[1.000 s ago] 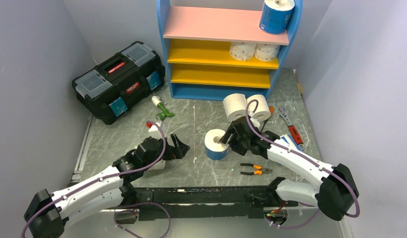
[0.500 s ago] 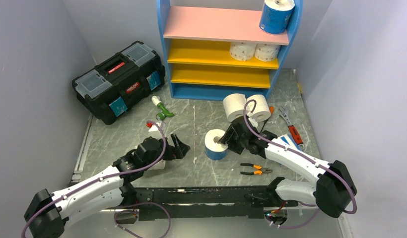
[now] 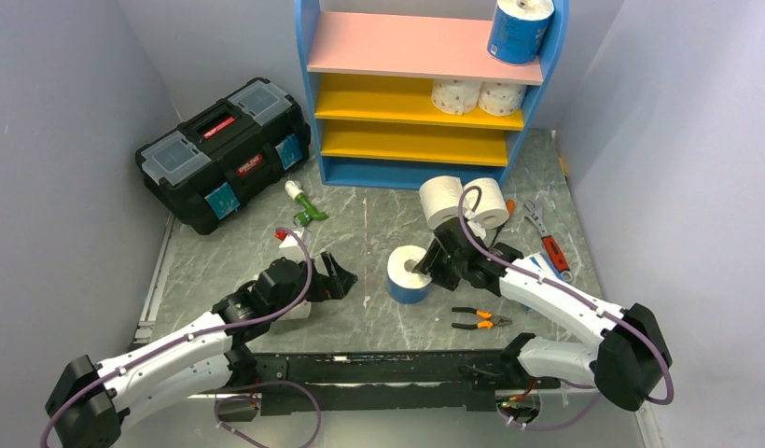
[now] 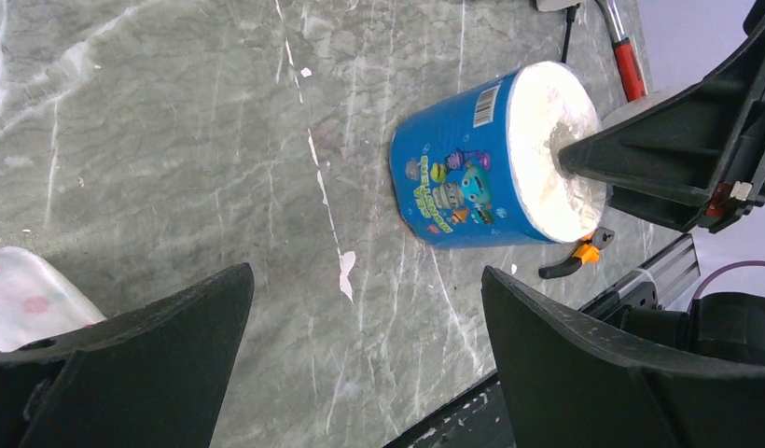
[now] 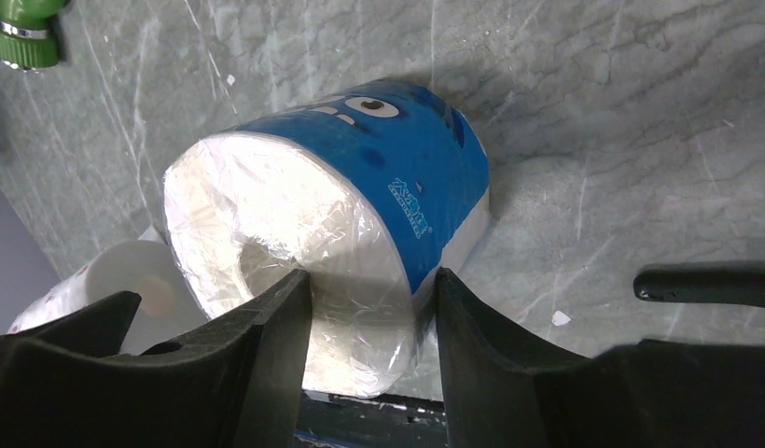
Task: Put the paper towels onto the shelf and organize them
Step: Pick up the paper towel from the center of the board.
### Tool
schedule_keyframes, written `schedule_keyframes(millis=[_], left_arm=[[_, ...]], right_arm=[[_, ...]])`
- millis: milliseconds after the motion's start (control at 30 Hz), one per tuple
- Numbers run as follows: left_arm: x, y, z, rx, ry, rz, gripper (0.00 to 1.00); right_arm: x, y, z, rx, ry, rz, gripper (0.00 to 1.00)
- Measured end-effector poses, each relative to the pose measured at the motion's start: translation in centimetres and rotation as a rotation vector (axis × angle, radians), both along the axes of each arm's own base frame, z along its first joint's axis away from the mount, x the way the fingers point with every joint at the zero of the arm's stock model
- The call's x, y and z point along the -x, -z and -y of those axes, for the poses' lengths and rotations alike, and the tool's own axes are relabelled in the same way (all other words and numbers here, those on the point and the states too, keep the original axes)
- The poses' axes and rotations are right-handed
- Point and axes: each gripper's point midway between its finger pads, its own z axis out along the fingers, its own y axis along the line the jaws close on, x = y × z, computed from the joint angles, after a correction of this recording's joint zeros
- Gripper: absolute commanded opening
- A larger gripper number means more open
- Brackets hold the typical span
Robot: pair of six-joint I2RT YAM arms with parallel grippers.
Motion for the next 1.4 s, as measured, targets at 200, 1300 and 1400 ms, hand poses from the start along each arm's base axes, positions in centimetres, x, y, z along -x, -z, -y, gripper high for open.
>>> schedule_keyframes(millis=[200, 1300, 1400], left_arm=[[-0.1, 0.0, 0.1, 0.000, 0.000, 0.001, 0.99], [0.0, -0.1, 0.0, 0.001, 0.000, 0.001, 0.99], [0.0, 0.0, 0.0, 0.000, 0.000, 0.001, 0.99]], right_arm=[[0.4, -0.8, 0.4, 0.029, -0.006, -0.021, 0.11], [-12.4, -31.8, 4.5, -0.076, 0.373, 0.323, 0.00], [-12.8, -33.8, 4.5, -0.094, 0.362, 0.379, 0.00]])
